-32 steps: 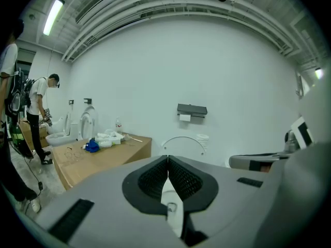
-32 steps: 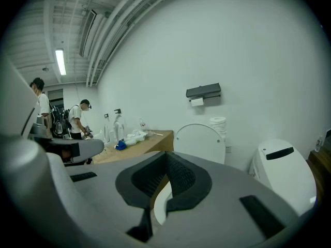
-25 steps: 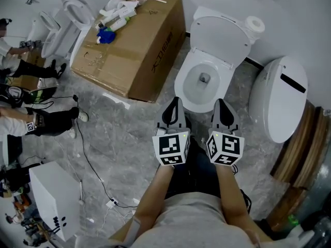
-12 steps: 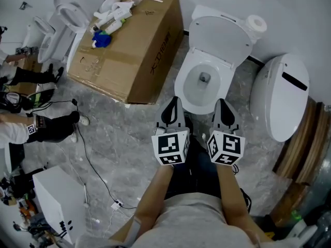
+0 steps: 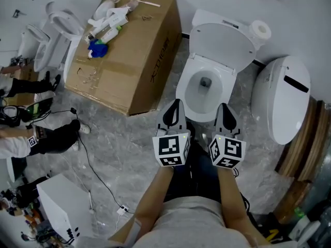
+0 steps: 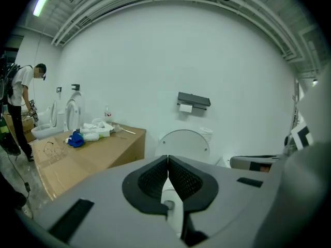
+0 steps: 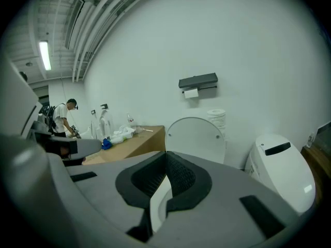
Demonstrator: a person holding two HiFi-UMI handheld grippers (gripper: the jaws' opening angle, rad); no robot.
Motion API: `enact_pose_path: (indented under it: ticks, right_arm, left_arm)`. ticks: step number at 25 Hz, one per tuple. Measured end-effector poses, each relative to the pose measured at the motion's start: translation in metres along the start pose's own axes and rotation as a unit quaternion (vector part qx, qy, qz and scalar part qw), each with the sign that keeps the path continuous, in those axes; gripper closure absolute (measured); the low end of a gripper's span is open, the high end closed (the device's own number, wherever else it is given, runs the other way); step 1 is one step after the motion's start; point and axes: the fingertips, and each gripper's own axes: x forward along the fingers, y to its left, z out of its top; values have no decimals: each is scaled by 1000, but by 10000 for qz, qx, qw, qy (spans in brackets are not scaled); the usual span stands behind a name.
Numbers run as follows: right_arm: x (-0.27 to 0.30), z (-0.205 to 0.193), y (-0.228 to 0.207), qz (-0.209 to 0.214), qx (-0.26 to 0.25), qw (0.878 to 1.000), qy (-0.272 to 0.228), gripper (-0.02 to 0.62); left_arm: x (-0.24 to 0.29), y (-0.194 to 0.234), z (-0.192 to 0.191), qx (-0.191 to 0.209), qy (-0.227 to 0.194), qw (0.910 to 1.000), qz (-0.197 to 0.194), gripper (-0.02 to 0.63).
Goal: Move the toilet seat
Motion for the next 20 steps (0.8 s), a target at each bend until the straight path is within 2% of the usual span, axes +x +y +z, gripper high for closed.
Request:
enact_pose_path:
  ticks: [11,20]
  right_arm:
    - [45,-13,1,-367,210,9987,292,578]
    - [68,-30,-10,-580,479,9957,544,578]
  left_arm:
    - [44,36,-7,-149,331,9991,-231,589]
    - [75,51,-25,-52,691,9963,-501,589]
